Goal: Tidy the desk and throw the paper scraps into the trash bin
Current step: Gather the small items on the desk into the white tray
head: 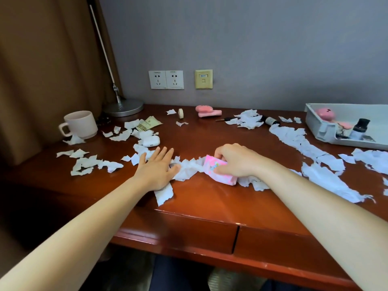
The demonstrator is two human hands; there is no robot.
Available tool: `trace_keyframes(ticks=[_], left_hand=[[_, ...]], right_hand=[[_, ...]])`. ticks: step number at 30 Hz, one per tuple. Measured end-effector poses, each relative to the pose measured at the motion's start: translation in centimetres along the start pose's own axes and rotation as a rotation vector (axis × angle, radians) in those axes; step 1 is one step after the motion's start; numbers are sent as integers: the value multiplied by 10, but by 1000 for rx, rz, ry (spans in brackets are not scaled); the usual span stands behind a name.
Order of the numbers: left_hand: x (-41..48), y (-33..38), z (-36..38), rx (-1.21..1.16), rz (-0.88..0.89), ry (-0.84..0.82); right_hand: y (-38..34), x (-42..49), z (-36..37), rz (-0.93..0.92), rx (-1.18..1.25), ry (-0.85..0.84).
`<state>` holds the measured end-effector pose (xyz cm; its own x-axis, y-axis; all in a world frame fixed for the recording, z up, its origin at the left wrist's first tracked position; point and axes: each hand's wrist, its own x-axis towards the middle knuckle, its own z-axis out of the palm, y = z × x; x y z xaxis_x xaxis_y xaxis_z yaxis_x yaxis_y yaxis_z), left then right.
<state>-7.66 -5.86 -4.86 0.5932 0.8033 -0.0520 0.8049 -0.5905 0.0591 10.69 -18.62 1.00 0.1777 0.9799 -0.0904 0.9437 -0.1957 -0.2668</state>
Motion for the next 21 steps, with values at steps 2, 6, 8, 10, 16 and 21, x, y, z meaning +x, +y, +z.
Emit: trace_keyframes(ticks=[2,6,8,10,16,21], left_hand=[[8,-5,-6,-11,-13,12],[36,-26,-25,-14,-101,87],[54,-42,-34,-11,-159,102],[70,-57,-41,-29,-196,77],[93,-68,-47,-107,-161,29],[104,-66,-48,-74,-114,10]], right_hand=[[0,9,-3,-9,52,34],[0,27,-13,-4,153,126],[-1,36,-20,-10,181,174],[-1,44,-26,-20,194,209],[11,61,-34,-10,239,253],[27,68,-29,27,288,257]])
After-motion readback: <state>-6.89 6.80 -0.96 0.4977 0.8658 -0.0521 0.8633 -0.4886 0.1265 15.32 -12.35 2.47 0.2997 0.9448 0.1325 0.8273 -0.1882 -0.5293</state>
